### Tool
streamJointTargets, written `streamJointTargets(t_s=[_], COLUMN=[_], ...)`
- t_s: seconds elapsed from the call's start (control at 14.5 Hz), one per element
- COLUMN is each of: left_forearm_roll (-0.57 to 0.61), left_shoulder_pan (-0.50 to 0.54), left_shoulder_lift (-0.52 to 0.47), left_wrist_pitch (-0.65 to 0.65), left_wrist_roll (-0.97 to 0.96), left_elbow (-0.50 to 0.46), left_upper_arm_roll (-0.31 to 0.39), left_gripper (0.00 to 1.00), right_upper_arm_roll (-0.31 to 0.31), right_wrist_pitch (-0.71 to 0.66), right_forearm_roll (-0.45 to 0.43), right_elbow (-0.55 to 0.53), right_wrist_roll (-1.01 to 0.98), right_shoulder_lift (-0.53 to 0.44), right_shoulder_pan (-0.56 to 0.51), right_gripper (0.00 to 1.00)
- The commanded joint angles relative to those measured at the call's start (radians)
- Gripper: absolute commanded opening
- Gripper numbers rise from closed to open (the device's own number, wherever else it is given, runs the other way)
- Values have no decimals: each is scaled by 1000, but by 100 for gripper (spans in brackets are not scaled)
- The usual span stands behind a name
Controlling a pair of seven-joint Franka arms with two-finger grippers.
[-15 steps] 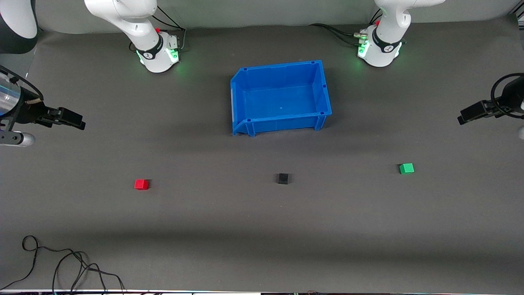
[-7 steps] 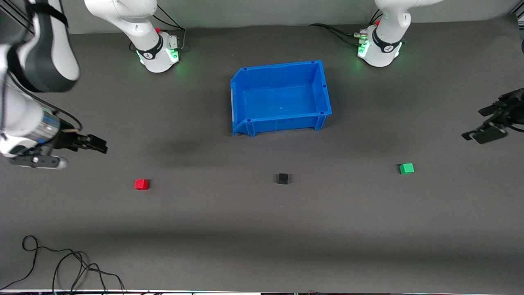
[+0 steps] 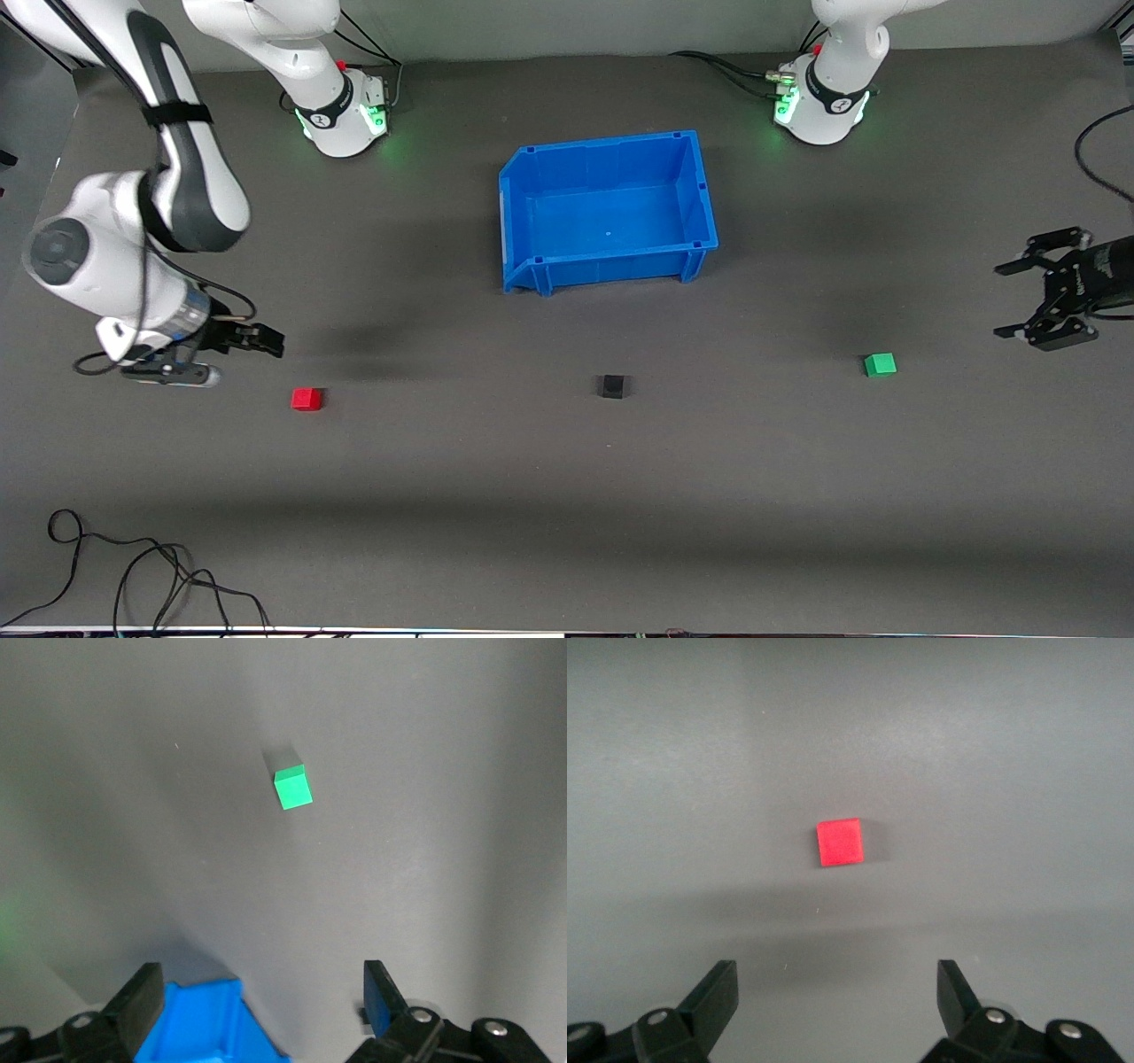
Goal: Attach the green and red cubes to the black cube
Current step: 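Lower both grippers around the red and green cubes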
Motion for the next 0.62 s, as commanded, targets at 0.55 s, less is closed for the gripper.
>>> streamJointTargets(t_s=[0.55], left_forearm_roll=[-240], left_shoulder_pan=[34], left_shoulder_lift=[132], left_wrist_pitch=[379], left_wrist_roll=[-7], left_elbow=[-244], left_upper_arm_roll=[-18], left_gripper=[100], right_upper_arm_roll=[-3], right_wrist_pitch=[300], right_forearm_roll=[19], right_elbow=[-23], right_wrist_roll=[-1], right_shoulder_lift=[244], right_shoulder_pan=[-2], right_gripper=[100])
